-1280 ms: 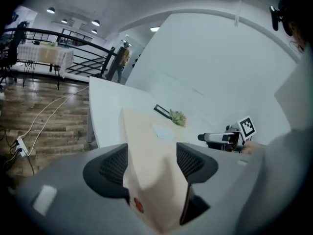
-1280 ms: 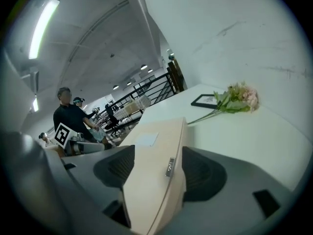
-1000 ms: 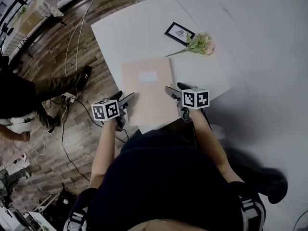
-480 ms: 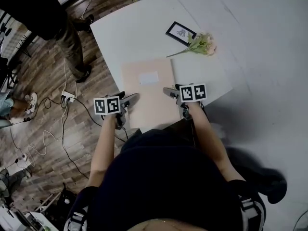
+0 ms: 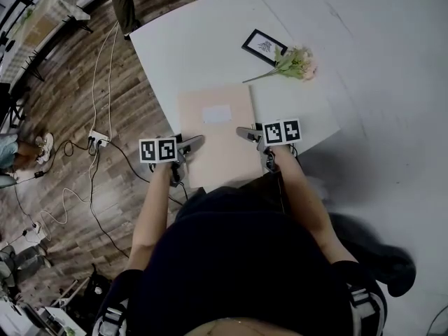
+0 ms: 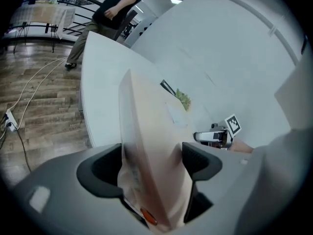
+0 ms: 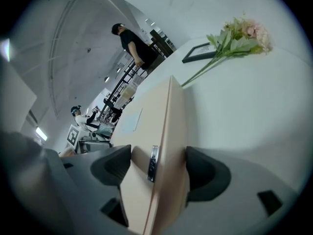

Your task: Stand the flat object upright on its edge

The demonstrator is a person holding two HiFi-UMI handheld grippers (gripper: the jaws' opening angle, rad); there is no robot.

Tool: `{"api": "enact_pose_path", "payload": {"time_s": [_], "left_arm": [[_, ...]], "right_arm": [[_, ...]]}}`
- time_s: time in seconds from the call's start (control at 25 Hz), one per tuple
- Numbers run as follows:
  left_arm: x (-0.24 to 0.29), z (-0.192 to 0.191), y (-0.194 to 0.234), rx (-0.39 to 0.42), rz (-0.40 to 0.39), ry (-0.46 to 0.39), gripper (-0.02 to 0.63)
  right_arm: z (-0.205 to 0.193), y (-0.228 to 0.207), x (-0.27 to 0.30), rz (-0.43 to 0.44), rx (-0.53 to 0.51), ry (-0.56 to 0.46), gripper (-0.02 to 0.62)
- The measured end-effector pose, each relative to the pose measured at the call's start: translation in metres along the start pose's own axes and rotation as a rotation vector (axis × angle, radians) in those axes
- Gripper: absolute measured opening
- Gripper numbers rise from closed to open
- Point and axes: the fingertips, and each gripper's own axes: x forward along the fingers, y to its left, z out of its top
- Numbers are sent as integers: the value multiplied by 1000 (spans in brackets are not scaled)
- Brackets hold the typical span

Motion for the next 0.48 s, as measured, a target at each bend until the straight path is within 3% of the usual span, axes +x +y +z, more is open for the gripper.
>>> {"api": "enact_pose_path", "payload": {"time_s": [0.16,0.48], "left_arm": [[1,-3,3,-38,-13,-13,373],[2,-3,1,-38,-2,7,371]], "right_arm": [[-2,-2,3,22,24,8,321],[-3,-3,0,26,22,7,322]]}}
